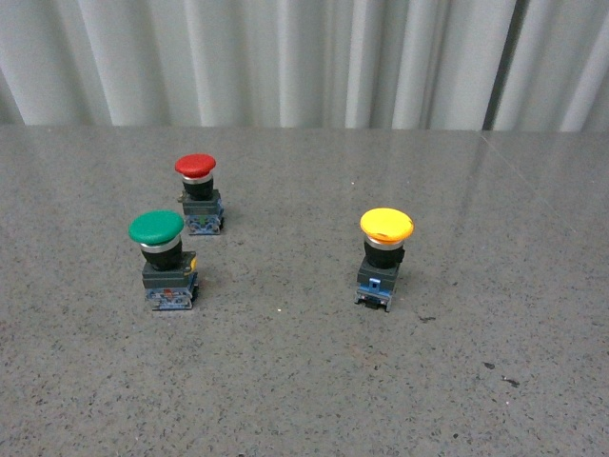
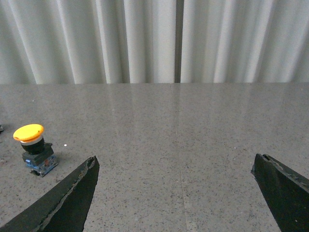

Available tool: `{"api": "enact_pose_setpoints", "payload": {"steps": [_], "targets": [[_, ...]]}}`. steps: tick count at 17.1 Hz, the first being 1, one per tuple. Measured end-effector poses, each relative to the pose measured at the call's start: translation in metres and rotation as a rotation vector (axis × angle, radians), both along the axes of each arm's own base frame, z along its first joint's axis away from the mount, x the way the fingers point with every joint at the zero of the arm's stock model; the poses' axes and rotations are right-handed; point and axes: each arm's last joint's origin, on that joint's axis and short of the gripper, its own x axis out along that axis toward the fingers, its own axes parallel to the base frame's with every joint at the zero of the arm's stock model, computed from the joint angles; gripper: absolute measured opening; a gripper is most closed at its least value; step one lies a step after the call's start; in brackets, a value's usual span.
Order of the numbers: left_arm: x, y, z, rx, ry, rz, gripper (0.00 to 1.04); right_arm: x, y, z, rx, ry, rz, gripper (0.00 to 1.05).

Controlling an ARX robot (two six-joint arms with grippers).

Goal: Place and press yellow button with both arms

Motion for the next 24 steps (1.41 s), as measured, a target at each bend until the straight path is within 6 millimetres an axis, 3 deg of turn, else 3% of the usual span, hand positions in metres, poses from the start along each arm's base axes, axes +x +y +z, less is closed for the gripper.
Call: {"api": "enact_pose_setpoints", "payload": {"steps": [5, 6, 14, 15, 16, 18, 19, 20, 21, 24], "targets": [[0.0, 0.0, -0.001, -0.001, 0.011, 0.001, 0.02, 0.0, 0.0, 0.0, 0.0, -0.001, 0.0, 0.98], [0.0, 0.0, -0.001, -0.002, 0.01, 0.001, 0.07, 0.0, 0.0, 0.0, 0.0, -0.001, 0.0, 0.98], [0.0, 0.0, -0.001, -0.002, 0.01, 0.0, 0.97, 0.0, 0.0, 0.0, 0.0, -0.001, 0.0, 0.98], [0.0, 0.0, -0.001, -0.002, 0.01, 0.0, 0.99, 0.0, 0.0, -0.001, 0.004, 0.01, -0.006, 0.98], [0.0, 0.0, -0.001, -0.002, 0.01, 0.001, 0.98, 0.003, 0.0, 0.001, 0.06, 0.147, -0.085, 0.98], [0.0, 0.0, -0.001, -0.002, 0.01, 0.0, 0.98, 0.029, 0.0, 0.042, 0.156, 0.1, -0.126, 0.98], [0.0, 0.0, -0.001, -0.002, 0.01, 0.001, 0.98, 0.049, 0.006, 0.073, 0.172, 0.012, -0.072, 0.98], [0.0, 0.0, -0.001, -0.002, 0.01, 0.0, 0.98, 0.07, 0.014, 0.09, 0.177, -0.026, -0.02, 0.98], [0.0, 0.0, -0.001, -0.002, 0.01, 0.0, 0.98, 0.098, 0.026, 0.098, 0.17, -0.019, 0.032, 0.98], [0.0, 0.0, -0.001, -0.002, 0.01, 0.0, 0.98, 0.175, 0.066, 0.084, 0.134, 0.147, 0.131, 0.98]]}}
